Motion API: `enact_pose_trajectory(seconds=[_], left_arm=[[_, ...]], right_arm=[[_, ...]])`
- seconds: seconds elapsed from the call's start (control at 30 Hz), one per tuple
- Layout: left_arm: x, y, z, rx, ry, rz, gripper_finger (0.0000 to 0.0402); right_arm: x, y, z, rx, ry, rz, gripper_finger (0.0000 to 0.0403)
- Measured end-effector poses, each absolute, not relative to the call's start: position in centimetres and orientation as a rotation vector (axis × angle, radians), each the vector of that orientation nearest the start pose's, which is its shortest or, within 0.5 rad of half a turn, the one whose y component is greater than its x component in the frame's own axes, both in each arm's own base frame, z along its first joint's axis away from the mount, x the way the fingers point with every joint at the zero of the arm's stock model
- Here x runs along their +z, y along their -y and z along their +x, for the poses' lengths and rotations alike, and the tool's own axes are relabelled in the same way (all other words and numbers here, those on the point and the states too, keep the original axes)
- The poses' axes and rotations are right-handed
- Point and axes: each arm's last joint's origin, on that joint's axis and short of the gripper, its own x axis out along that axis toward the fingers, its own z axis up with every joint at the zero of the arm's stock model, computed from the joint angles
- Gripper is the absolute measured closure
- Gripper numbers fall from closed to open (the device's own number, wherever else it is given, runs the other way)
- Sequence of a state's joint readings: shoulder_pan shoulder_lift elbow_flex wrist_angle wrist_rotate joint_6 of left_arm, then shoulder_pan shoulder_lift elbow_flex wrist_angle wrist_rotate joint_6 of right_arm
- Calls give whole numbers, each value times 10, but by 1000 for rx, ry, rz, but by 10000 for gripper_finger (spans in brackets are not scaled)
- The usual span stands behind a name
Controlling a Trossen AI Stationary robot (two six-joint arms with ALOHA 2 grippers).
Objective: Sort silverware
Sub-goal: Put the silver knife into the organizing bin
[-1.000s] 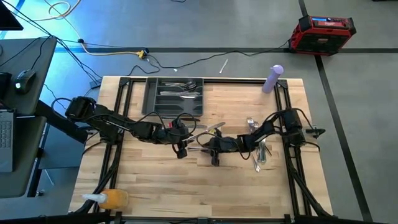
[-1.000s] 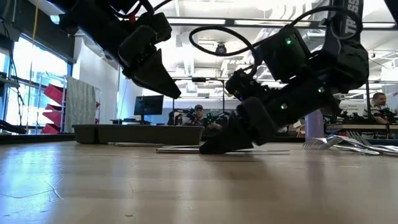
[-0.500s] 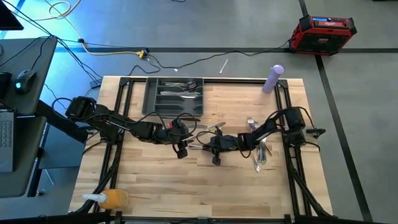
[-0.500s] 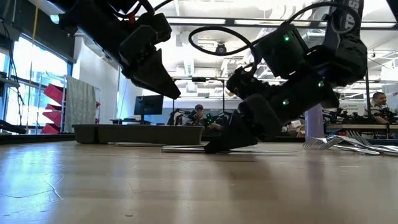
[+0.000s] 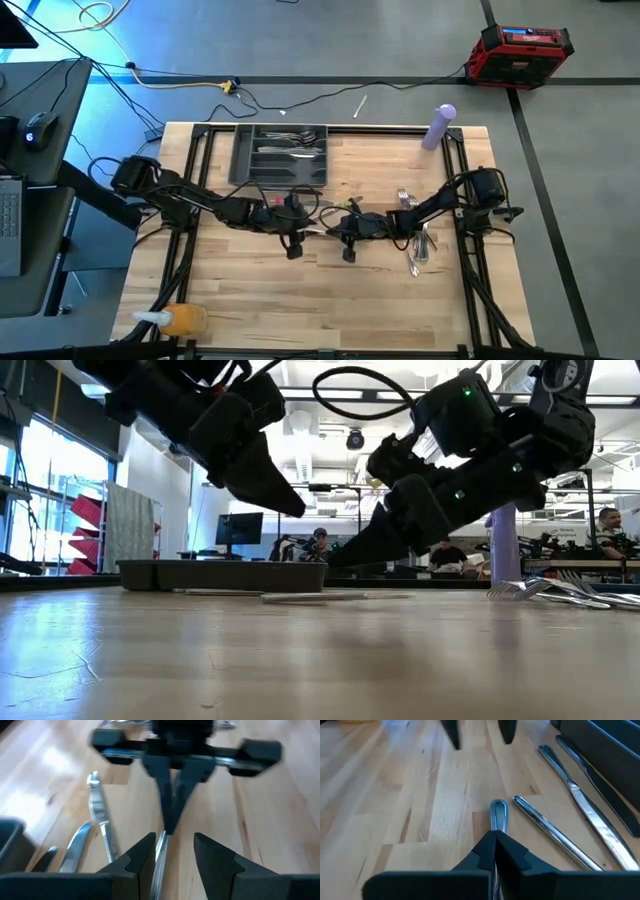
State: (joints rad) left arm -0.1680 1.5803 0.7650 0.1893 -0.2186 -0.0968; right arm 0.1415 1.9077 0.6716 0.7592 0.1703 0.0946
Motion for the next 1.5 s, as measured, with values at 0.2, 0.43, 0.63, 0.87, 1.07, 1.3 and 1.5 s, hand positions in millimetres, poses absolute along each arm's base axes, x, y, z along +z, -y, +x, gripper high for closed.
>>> enact_pose_trajectory(seconds=[0.2,0.43,0.63,0.87,1.07,1.3,1.5], left_arm=[[157,39,313,52,-674,115,214],[153,31,317,73,-672,108,162],[153,33,316,87,-669,108,161],[152,35,315,86,-682,96,161],[152,36,315,91,-689,91,161],[151,36,314,95,-694,92,161],[151,36,314,95,-695,93,161]], right_arm=[[102,-43,330,-14,-454,5,398],[97,-37,329,7,-508,48,399],[103,-30,329,55,-517,111,324],[83,-38,313,-42,-595,105,239],[62,-49,307,-168,-575,127,236],[43,-54,322,-199,-561,149,273],[43,-47,334,-215,-614,205,327]])
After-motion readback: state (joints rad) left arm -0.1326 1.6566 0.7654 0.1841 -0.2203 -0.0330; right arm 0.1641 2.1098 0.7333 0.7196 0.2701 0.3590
